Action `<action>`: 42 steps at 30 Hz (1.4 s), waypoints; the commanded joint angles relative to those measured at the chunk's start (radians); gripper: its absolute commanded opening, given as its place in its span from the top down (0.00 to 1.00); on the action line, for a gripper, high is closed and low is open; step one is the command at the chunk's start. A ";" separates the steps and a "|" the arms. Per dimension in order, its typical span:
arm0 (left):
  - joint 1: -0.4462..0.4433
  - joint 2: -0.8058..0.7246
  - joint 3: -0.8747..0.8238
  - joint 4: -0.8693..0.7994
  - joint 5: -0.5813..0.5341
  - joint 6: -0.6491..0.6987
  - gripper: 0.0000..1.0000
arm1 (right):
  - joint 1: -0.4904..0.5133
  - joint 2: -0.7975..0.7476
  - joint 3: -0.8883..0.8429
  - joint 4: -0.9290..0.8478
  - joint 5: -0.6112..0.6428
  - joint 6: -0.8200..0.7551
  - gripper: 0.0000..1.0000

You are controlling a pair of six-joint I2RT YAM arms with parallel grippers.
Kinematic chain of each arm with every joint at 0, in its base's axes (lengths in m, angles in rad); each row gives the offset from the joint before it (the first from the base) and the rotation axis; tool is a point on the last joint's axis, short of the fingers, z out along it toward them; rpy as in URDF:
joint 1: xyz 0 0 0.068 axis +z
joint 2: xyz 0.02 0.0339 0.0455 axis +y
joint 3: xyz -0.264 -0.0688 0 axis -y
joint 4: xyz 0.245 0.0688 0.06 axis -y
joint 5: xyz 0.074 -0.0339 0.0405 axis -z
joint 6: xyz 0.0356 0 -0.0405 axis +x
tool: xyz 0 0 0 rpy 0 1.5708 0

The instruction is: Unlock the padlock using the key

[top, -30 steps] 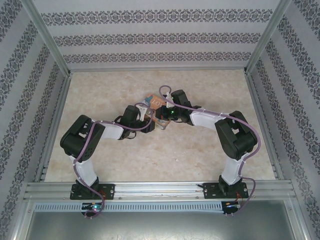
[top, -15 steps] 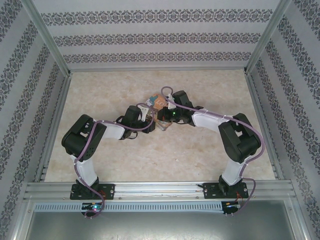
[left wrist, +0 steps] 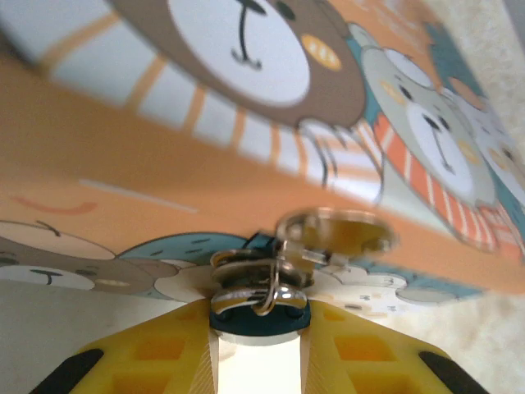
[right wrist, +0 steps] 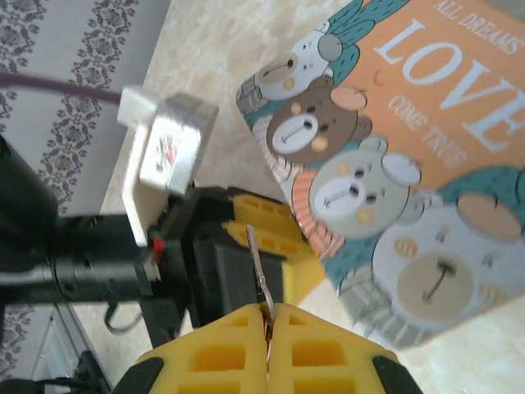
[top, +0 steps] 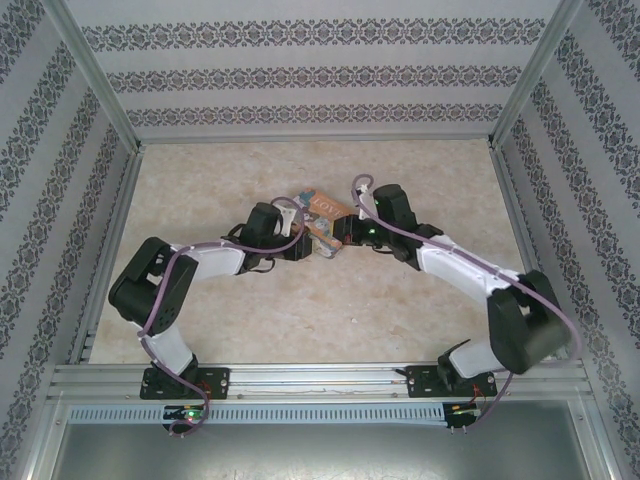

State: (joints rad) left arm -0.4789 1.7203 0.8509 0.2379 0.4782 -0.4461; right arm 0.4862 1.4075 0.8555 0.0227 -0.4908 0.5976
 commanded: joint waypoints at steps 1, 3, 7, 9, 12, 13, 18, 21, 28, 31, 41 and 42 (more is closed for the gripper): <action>-0.016 -0.054 0.049 -0.044 0.078 -0.079 0.73 | -0.003 -0.093 -0.079 -0.018 0.040 -0.074 1.00; -0.016 -0.061 0.065 -0.056 0.100 -0.112 0.73 | 0.005 -0.144 -0.121 -0.017 0.062 -0.095 1.00; -0.016 -0.070 0.098 -0.095 0.123 -0.160 0.74 | 0.037 -0.228 -0.193 -0.005 0.124 -0.128 1.00; -0.016 -0.071 0.117 -0.130 0.124 -0.179 0.74 | 0.060 -0.251 -0.220 0.005 0.154 -0.143 1.00; -0.015 -0.069 0.148 -0.198 0.114 -0.213 0.74 | 0.106 -0.264 -0.245 0.009 0.212 -0.177 1.00; -0.015 -0.068 0.156 -0.213 0.114 -0.224 0.74 | 0.123 -0.265 -0.252 0.012 0.236 -0.189 1.00; -0.015 -0.067 0.163 -0.212 0.133 -0.292 0.75 | 0.192 -0.246 -0.281 0.055 0.318 -0.242 1.00; -0.016 -0.065 0.166 -0.204 0.147 -0.325 0.75 | 0.227 -0.218 -0.295 0.091 0.359 -0.267 1.00; -0.016 -0.070 0.171 -0.200 0.164 -0.366 0.78 | 0.271 -0.143 -0.312 0.192 0.445 -0.286 1.00; -0.016 -0.071 0.170 -0.202 0.159 -0.376 0.78 | 0.279 -0.110 -0.314 0.228 0.488 -0.286 1.00; -0.016 -0.073 0.162 -0.187 0.153 -0.402 0.78 | 0.286 -0.023 -0.291 0.298 0.496 -0.297 1.00; -0.016 -0.073 0.160 -0.186 0.151 -0.402 0.78 | 0.285 -0.016 -0.289 0.304 0.496 -0.297 1.00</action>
State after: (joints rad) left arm -0.4801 1.6875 0.9825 0.0242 0.6102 -0.8326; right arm 0.7574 1.3762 0.5537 0.2787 -0.0181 0.3141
